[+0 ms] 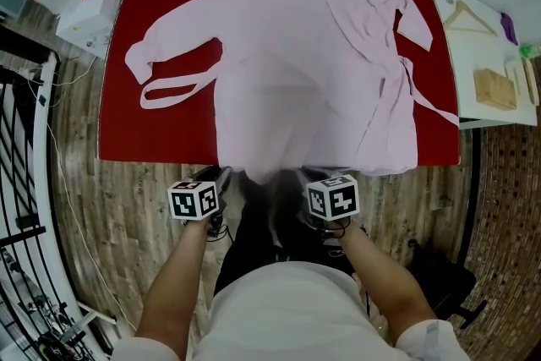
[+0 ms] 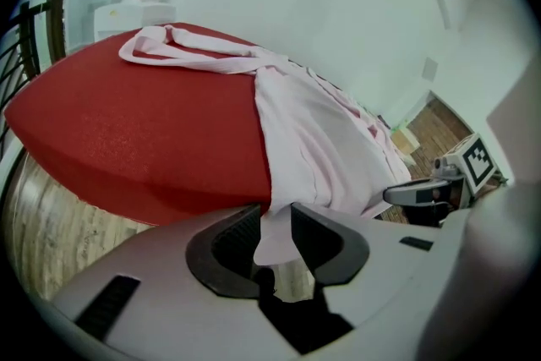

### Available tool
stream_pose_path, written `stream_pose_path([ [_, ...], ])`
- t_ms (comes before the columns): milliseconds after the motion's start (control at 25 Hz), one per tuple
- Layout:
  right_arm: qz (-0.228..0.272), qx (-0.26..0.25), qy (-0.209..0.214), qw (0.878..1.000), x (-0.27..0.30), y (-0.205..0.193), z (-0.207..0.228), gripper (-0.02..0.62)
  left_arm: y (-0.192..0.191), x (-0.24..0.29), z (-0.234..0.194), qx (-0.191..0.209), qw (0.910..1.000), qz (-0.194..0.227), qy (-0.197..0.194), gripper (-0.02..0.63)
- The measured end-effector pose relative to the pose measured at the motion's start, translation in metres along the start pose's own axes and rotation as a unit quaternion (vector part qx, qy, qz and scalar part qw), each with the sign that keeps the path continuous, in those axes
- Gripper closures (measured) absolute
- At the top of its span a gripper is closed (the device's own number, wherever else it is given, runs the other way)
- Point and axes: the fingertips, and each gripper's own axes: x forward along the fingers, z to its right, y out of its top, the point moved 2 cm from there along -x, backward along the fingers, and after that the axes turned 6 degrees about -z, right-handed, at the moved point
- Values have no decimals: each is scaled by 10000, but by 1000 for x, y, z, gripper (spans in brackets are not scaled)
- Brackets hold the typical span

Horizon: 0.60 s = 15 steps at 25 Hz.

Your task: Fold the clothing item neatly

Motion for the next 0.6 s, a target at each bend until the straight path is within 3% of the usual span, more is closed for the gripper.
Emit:
stream_pose_path([
  [40,35,-32,-7,10000,-2,1,1,568,0,0,0,44,10000,26,-5,492],
  [160,147,-153,-101,9997,-12,2,5,571,-1,-4,-1,106,9999,83,25,586],
  [600,379,-57,-513,9979,-53,-3,46,572,-6,-12,-4,100,9999,57,-7,595],
])
